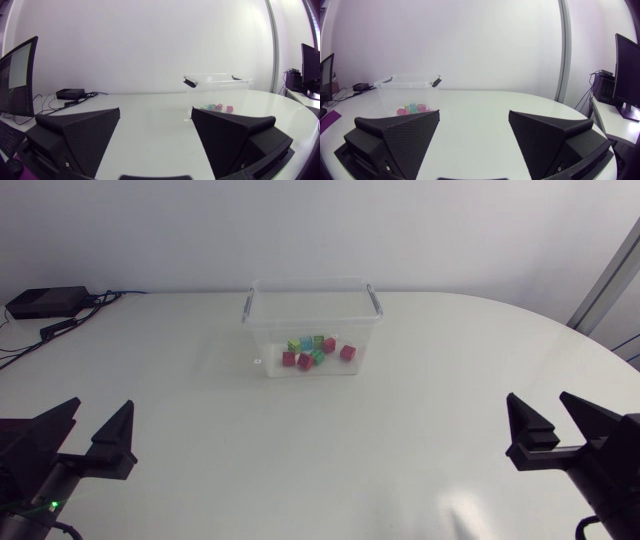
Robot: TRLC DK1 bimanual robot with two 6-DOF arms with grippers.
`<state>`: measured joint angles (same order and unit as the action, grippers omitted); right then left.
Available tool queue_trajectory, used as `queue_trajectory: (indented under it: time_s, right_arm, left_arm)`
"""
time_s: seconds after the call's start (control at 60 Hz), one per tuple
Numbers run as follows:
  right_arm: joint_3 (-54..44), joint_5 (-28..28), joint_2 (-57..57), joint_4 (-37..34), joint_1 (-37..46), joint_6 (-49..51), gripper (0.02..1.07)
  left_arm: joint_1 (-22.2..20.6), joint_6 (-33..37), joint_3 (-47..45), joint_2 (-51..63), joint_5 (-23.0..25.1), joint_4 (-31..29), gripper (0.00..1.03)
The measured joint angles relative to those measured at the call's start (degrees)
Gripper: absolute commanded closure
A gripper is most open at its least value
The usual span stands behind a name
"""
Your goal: Place the duplo bricks in the container
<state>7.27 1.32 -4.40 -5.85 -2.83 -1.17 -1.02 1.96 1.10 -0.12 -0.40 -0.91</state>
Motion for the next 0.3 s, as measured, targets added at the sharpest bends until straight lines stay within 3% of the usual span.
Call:
queue_trajectory:
  time_s: [0.3]
  right_arm:
    - [-6.1,-1.1,4.0,4.8,2.6,0.4,0.07]
  left_arm:
    - [0.6,-0.7,0.0,0.0,0.0,0.0,0.04]
